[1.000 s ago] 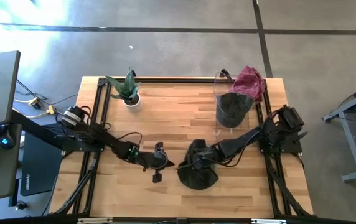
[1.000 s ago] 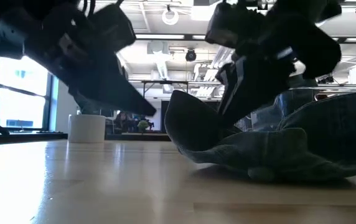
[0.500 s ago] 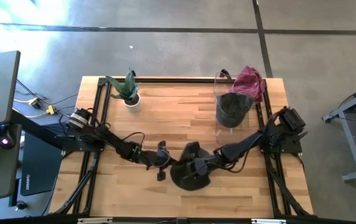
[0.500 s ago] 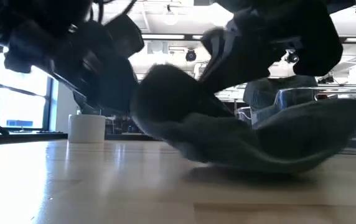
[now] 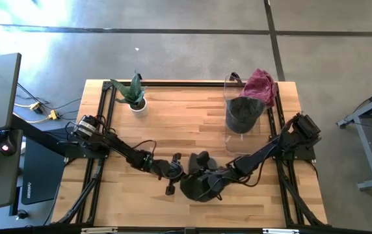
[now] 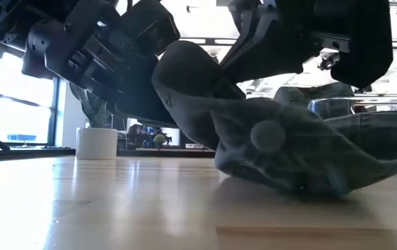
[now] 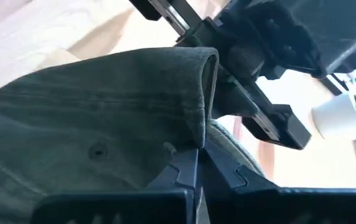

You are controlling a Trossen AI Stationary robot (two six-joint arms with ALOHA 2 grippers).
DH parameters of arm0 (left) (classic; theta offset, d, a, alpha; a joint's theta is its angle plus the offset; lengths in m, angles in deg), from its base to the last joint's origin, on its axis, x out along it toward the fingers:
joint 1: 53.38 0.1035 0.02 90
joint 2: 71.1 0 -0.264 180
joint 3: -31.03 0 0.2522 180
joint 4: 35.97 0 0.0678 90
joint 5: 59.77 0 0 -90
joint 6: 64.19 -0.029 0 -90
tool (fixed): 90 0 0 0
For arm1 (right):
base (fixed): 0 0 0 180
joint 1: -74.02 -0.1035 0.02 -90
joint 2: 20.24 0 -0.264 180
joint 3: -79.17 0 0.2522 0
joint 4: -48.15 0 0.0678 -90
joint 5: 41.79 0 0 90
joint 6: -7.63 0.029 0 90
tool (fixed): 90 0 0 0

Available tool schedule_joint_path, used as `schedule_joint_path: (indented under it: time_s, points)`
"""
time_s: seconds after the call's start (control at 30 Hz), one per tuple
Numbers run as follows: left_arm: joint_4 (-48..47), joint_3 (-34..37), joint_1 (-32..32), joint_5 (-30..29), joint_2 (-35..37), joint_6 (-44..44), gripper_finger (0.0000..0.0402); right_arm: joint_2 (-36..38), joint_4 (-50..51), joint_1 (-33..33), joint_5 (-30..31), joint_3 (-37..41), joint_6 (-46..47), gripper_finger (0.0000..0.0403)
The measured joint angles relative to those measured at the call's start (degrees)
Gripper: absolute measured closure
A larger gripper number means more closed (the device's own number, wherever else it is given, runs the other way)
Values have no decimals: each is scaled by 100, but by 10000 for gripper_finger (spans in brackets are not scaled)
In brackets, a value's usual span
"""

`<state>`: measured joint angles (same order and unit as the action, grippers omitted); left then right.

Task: Pick & Place hat
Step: Put the gray cap into the bottom transparent bin

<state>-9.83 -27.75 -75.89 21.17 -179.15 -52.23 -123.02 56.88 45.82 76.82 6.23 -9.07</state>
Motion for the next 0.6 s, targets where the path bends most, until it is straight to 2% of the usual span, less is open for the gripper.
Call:
schedule_joint_path:
  time_s: [0.1, 0.23, 0.3, 0.43, 0.6]
  points:
    - [-114, -9, -1, -8, 0, -17, 401, -11, 3, 52, -241, 0, 50, 399]
    - [-429, -9, -2, -159, 0, 29, 401, -140, -58, 283, -983, 0, 475, 390]
    - [-556, -9, 0, -204, 0, 49, 401, -284, -80, 400, -1118, -2, 621, 385]
    - [-1060, -9, 0, -456, 26, 189, 401, -423, 77, 509, -817, 0, 1001, 366]
    - [-1810, -26, 0, -811, 87, 514, 401, -11, 675, 500, -364, 0, 1522, 300]
